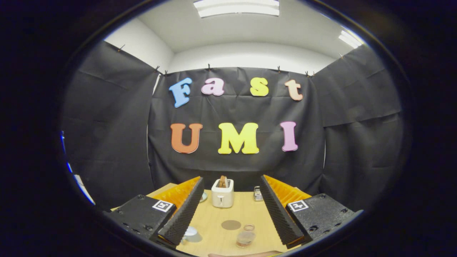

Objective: Take the bottle from table, then pour the juice into the cup, finally place the bottle on the coaster

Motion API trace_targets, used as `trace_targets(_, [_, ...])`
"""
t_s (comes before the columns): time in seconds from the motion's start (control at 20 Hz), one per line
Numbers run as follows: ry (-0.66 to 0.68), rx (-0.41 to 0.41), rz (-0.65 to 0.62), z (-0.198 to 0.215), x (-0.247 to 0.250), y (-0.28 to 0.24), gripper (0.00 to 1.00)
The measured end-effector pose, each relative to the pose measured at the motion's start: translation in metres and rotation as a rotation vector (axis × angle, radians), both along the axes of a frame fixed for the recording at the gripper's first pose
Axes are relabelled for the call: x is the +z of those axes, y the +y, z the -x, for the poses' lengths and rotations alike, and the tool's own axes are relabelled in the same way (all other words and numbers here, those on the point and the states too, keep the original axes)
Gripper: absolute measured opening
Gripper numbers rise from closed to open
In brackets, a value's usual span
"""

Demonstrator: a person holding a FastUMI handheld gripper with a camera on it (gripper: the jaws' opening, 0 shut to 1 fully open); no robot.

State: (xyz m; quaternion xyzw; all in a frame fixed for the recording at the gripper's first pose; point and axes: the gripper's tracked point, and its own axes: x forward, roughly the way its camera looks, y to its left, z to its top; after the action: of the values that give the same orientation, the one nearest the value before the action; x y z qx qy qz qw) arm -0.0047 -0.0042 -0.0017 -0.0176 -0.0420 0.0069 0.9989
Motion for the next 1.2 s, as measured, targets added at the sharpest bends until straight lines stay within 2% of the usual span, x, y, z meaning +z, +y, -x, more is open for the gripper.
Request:
trace_targets(0.45, [-0.018, 0.012, -0.026, -0.008, -0.015, -0.006, 1.00])
trace_targets(0.75, [-0.021, -0.014, -0.024, -0.013, -0.038, -0.016, 1.00])
trace_targets(1.2, [0.042, -0.045, -0.005, -0.033, -0.099, -0.033, 1.00])
